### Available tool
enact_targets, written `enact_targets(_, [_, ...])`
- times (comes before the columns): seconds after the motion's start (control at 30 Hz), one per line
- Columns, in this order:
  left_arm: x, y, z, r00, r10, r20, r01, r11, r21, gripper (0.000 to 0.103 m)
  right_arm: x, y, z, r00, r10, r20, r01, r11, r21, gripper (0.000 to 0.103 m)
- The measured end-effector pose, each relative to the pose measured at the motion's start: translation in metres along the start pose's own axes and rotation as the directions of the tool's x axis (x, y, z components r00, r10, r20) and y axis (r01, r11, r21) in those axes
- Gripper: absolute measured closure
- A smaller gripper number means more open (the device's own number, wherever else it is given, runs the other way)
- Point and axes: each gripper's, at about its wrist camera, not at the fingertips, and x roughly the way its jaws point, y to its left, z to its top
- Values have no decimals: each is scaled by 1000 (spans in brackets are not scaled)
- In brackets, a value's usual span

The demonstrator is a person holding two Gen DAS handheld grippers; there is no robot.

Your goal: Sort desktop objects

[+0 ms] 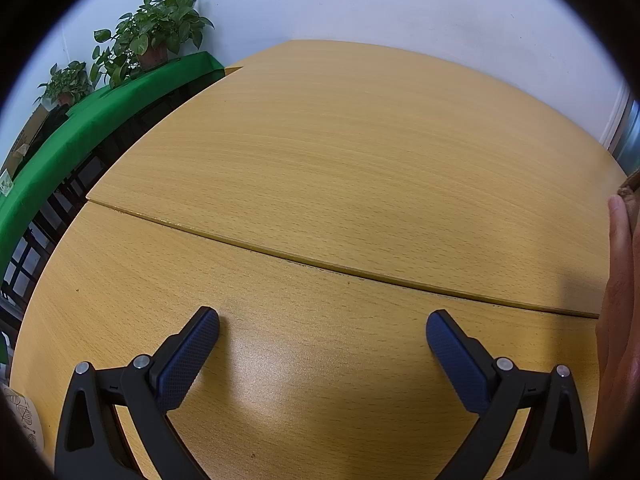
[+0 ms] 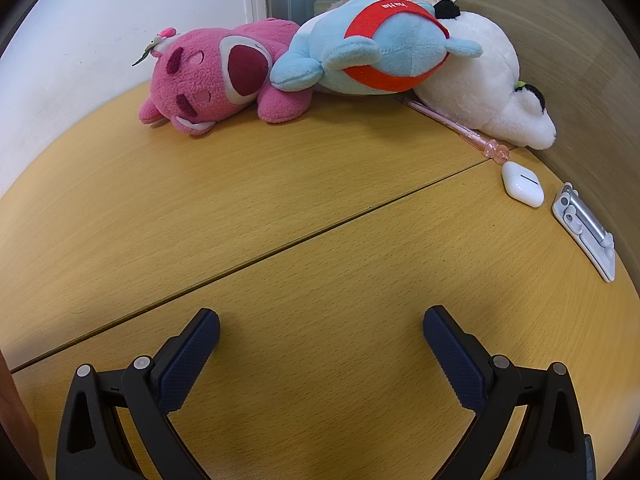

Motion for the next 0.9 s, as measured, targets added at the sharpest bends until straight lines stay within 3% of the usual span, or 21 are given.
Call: enact_targets(0.9, [1, 0, 1, 1000, 1, 0, -1, 1000, 0, 0, 1, 0, 1, 1000, 2, 1, -2, 1000, -1, 0])
